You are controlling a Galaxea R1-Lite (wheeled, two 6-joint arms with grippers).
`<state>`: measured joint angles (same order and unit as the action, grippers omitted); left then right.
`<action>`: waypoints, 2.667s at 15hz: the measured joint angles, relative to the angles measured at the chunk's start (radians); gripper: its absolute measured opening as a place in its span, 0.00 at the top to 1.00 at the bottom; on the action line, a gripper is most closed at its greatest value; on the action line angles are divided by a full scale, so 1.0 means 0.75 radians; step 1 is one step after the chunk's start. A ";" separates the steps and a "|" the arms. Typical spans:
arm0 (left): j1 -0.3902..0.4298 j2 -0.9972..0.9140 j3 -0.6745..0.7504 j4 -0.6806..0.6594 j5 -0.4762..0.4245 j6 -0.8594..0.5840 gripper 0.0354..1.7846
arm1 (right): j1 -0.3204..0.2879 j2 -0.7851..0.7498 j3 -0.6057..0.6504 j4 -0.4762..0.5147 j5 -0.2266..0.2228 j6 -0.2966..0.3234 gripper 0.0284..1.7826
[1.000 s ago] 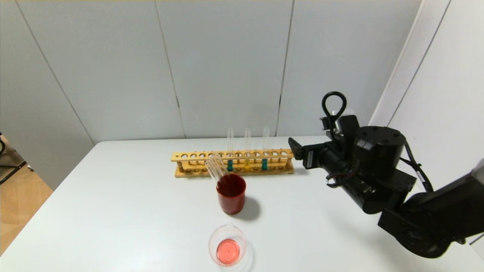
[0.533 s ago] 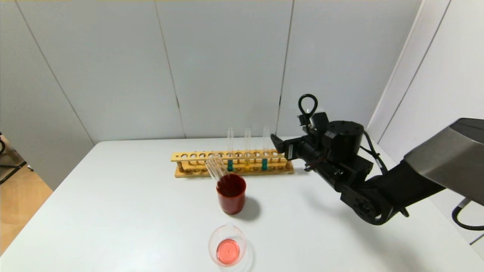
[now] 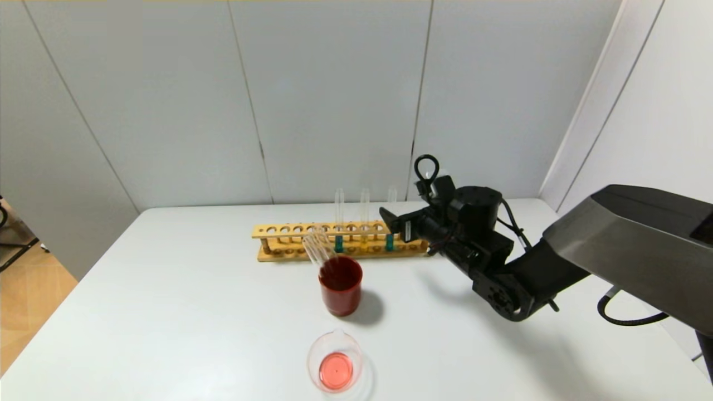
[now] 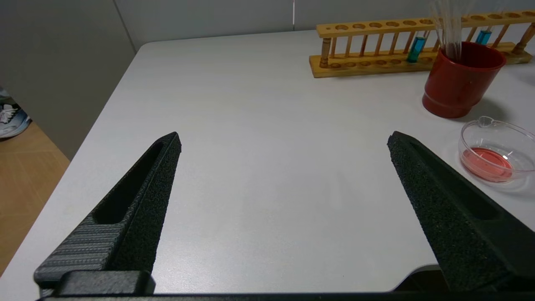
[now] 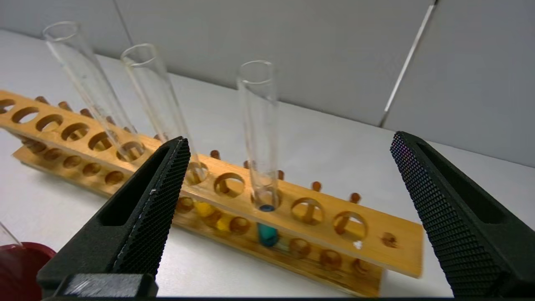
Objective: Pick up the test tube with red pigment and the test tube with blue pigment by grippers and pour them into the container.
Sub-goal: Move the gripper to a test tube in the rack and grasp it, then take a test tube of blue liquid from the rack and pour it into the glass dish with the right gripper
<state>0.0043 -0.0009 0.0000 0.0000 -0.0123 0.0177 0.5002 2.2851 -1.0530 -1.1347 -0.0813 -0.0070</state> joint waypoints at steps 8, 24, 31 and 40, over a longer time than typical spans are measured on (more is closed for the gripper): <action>0.000 0.000 0.000 0.001 0.000 -0.001 0.02 | -0.008 0.087 -0.117 0.060 0.000 0.002 0.02; 0.000 0.000 0.000 0.001 0.000 0.000 0.02 | -0.005 0.189 -0.277 0.118 -0.006 0.003 0.38; 0.000 0.000 0.000 0.001 0.001 0.000 0.02 | -0.004 0.200 -0.291 0.115 -0.016 0.001 0.82; 0.000 0.000 0.000 0.001 0.001 -0.001 0.02 | -0.010 0.121 -0.321 0.135 -0.024 -0.022 0.82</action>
<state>0.0043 -0.0009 0.0000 0.0004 -0.0119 0.0172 0.4930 2.3755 -1.2940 -1.0334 -0.0996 -0.0234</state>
